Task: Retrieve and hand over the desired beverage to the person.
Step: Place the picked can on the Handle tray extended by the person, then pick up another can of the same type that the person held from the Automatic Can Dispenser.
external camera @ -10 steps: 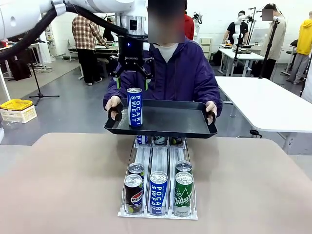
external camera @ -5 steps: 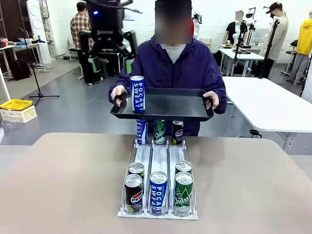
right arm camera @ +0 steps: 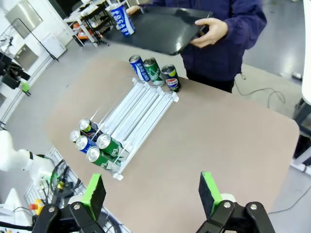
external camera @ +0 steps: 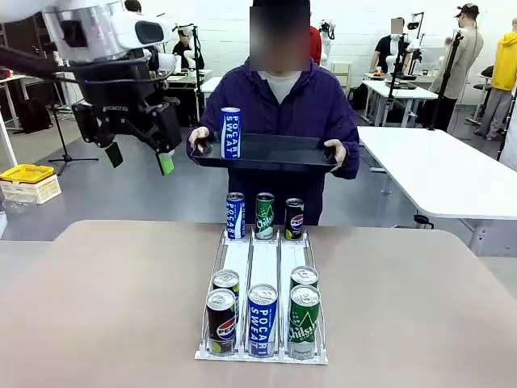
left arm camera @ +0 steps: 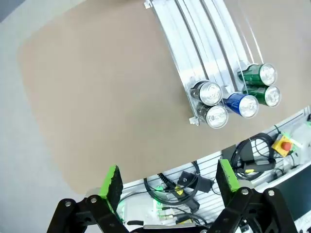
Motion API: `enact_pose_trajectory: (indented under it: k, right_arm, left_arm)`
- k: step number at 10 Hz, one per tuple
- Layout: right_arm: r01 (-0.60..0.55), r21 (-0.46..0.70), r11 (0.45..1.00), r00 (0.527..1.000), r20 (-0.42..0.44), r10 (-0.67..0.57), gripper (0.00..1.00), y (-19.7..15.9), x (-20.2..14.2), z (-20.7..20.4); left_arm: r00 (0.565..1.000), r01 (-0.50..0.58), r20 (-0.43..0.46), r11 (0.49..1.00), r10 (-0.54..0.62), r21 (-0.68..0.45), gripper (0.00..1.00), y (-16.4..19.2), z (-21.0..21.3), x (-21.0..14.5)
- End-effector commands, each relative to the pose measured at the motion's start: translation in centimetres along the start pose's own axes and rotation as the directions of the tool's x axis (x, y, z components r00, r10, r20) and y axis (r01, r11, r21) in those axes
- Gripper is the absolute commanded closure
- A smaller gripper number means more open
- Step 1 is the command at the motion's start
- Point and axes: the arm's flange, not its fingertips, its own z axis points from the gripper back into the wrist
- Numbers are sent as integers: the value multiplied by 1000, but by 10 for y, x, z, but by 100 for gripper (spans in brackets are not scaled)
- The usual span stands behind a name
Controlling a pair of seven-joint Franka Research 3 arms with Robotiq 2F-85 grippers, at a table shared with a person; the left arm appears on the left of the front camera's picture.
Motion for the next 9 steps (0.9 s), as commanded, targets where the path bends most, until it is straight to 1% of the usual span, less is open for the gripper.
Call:
enact_pose_trajectory:
  k: [1, 2, 9]
  right_arm:
    - [-14, 31, 999, 1000, 20, 13, 0, -1, 3, 0]
    - [-14, 31, 999, 1000, 20, 13, 0, -1, 3, 0]
    - [-14, 31, 999, 1000, 20, 13, 0, -1, 3, 0]
  left_arm:
    - [1000, -29, 5, 998, 29, -63, 0, 5, -5, -1]
    - [1000, 0, 0, 1000, 0, 0, 0, 0, 0, 0]
    - [1000, 0, 0, 1000, 0, 0, 0, 0, 0, 0]
